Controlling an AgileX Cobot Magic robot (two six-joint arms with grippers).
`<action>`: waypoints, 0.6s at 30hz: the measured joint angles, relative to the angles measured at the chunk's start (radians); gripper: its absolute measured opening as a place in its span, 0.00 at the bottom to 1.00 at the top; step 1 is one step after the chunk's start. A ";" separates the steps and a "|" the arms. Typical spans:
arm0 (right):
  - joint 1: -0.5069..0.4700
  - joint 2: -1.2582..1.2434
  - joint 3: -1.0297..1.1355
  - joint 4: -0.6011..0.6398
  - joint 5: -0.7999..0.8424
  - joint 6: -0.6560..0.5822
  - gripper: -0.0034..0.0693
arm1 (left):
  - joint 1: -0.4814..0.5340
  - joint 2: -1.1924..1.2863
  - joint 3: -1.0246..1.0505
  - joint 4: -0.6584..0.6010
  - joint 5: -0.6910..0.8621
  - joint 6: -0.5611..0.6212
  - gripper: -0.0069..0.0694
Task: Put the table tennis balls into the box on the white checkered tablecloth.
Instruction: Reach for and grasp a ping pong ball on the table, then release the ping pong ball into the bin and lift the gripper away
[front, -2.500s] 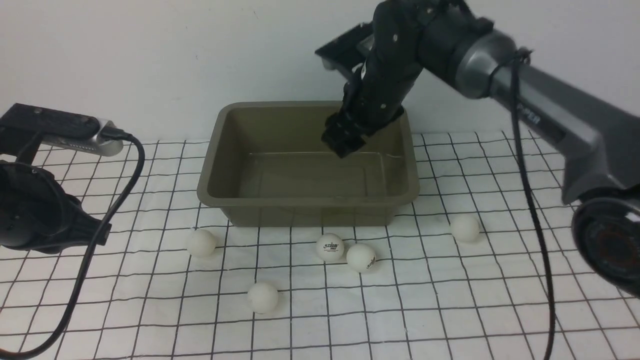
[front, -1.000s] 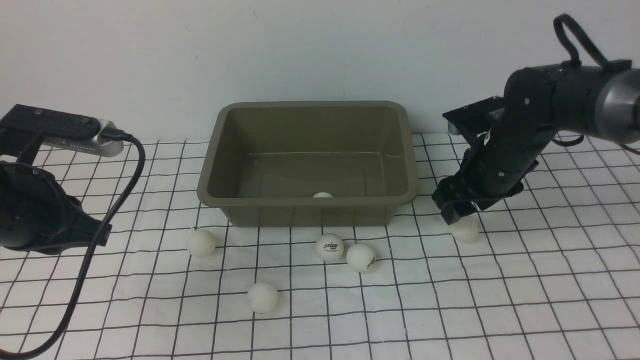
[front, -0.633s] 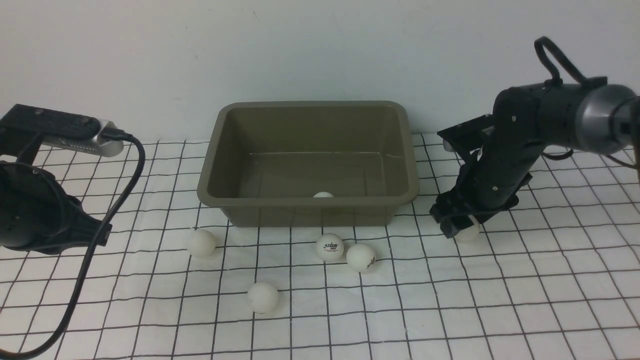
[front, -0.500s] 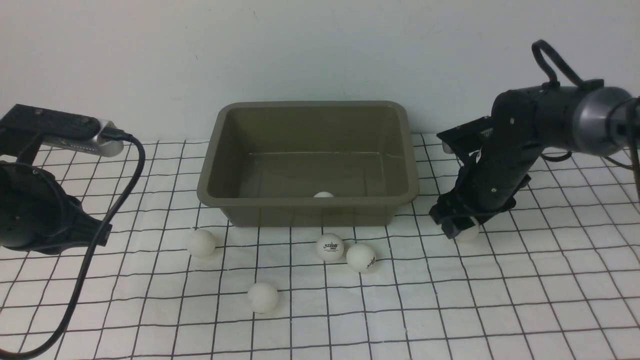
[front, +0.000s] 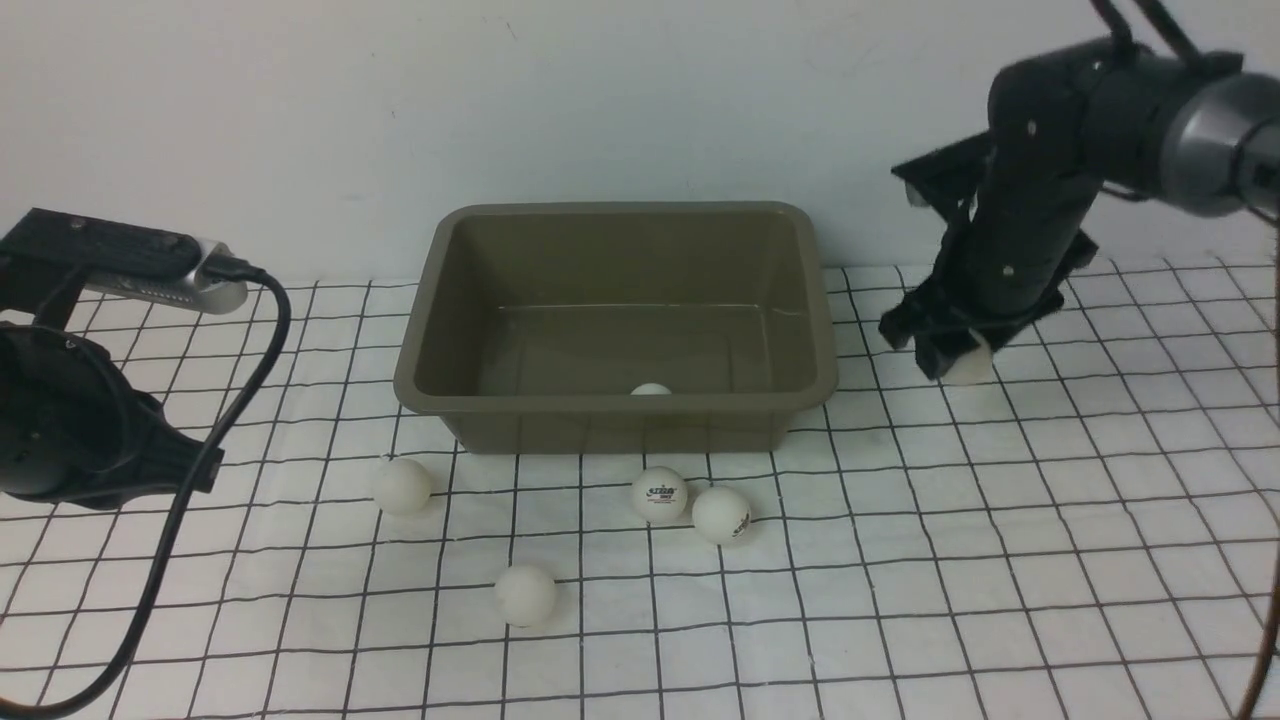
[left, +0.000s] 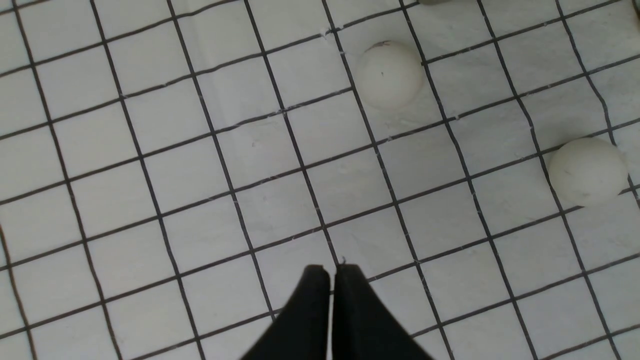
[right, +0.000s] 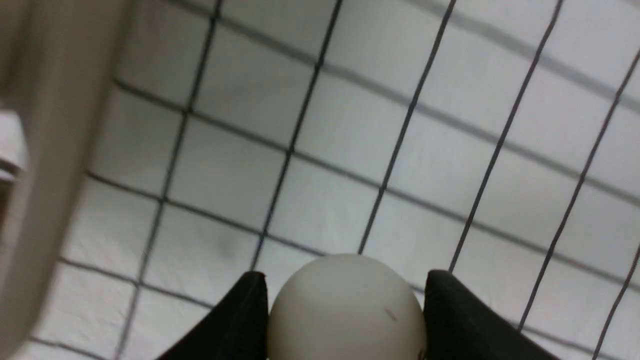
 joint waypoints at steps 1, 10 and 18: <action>0.011 0.000 -0.046 0.012 0.006 0.001 0.54 | 0.000 0.000 0.000 0.000 0.000 0.000 0.09; 0.168 0.026 -0.196 0.115 -0.113 -0.005 0.54 | 0.000 0.000 0.000 0.000 0.000 0.000 0.09; 0.205 0.144 -0.196 0.136 -0.162 -0.006 0.54 | 0.000 0.000 0.000 -0.001 -0.001 0.000 0.09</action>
